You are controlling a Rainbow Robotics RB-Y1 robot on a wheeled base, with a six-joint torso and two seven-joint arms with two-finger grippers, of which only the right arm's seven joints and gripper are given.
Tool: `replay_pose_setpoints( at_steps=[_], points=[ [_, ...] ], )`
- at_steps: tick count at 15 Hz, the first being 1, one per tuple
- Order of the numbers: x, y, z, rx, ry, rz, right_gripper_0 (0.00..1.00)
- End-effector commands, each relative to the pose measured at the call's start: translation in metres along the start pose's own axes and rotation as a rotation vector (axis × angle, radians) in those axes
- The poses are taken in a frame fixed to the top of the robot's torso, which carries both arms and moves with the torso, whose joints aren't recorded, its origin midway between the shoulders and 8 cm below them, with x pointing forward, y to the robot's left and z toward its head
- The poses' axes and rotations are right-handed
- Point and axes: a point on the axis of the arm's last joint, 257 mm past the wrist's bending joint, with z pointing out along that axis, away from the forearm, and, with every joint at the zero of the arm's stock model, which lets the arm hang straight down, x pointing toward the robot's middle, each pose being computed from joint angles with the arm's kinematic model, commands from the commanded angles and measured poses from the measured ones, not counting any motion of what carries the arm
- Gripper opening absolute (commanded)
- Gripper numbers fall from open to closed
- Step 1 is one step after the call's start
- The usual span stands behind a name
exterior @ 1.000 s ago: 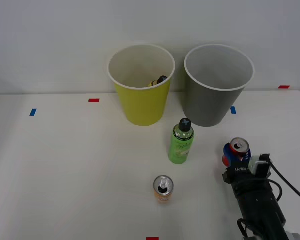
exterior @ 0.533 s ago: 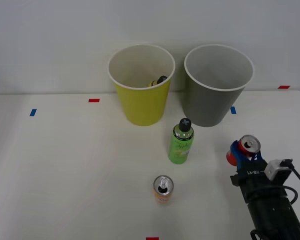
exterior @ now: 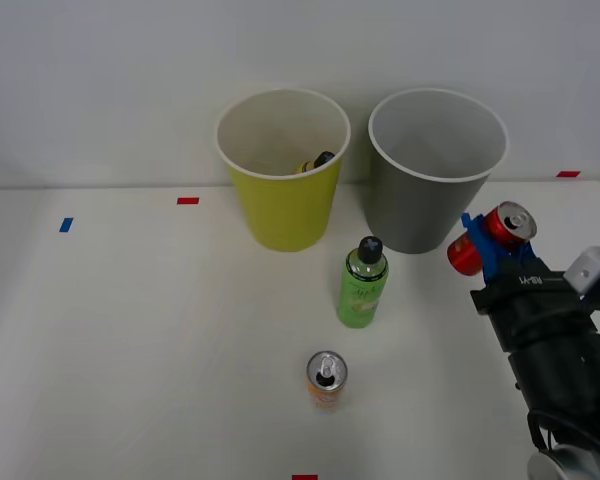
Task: Put cans in the gray bin, plastic bottles in the light green bin
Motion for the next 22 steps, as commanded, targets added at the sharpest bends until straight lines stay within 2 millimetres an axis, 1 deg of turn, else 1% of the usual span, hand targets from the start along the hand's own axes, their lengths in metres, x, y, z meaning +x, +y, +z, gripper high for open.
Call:
replay_pose_setpoints(
  at_steps=[1,2,4,5,7,10,13,16,17,20,22],
  points=[
    [-0.034,0.024,0.027,-0.055,-0.083,0.111,0.0],
    [-0.05,0.035,0.04,-0.084,-0.117,0.161,0.0],
    [-0.068,0.045,0.06,-0.101,-0.123,0.19,0.0],
    [-0.079,0.05,0.075,-0.103,-0.118,0.192,0.0],
    [-0.092,0.056,0.102,-0.099,-0.089,0.184,0.0],
    [-0.099,0.054,0.129,-0.073,-0.009,0.145,0.0],
    [-0.094,0.051,0.144,-0.051,0.077,0.099,0.0],
    [-0.077,0.041,0.169,-0.031,0.092,0.091,0.0],
    [-0.072,0.037,0.174,-0.022,0.093,0.082,0.0],
    [-0.059,0.029,0.182,-0.003,0.117,0.03,0.0],
    [-0.058,0.029,0.188,-0.001,0.12,0.003,0.0]
  ],
)
